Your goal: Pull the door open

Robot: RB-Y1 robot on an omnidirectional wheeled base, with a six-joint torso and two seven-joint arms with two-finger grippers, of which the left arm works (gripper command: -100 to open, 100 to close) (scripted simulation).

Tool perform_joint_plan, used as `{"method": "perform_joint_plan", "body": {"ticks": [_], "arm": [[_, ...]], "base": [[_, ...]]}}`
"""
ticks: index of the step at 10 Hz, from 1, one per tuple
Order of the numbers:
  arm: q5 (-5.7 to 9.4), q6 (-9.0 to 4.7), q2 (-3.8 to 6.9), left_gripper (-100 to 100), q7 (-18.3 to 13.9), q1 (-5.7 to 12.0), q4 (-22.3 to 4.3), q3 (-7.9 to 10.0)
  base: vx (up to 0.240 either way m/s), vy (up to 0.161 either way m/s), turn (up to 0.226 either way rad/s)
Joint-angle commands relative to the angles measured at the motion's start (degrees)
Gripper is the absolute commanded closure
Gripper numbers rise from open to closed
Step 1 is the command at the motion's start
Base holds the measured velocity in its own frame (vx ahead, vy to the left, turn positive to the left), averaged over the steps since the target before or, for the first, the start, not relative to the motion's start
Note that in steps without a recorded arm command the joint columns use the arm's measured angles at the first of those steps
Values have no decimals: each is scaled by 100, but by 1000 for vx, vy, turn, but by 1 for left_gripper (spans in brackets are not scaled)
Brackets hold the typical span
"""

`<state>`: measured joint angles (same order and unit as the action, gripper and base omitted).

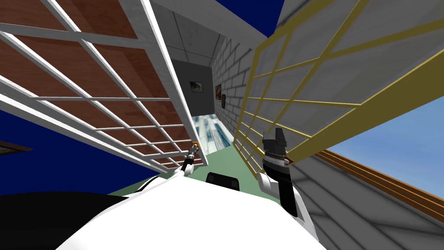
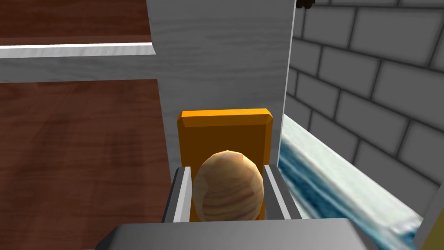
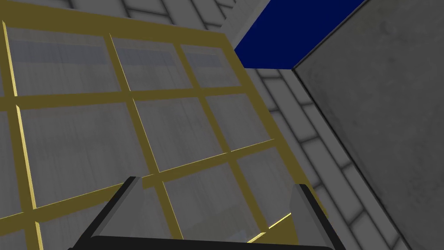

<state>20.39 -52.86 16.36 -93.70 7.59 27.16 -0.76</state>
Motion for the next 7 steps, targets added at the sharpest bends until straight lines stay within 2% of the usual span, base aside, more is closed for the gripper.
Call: {"method": "perform_joint_plan", "body": {"ticks": [1, 4, 5, 7], "arm": [[-103, -11, 49, 100, -183, -68, 77, -158], [-226, -37, 133, 100, -394, -108, 111, -340], [-192, 42, 130, 100, -312, -155, 231, -284], [-320, -58, 221, 100, -520, -247, 251, -477]], "base": [[-248, 38, -108], [-257, 24, -79], [-119, 2, -8], [-196, 38, -68]]}}
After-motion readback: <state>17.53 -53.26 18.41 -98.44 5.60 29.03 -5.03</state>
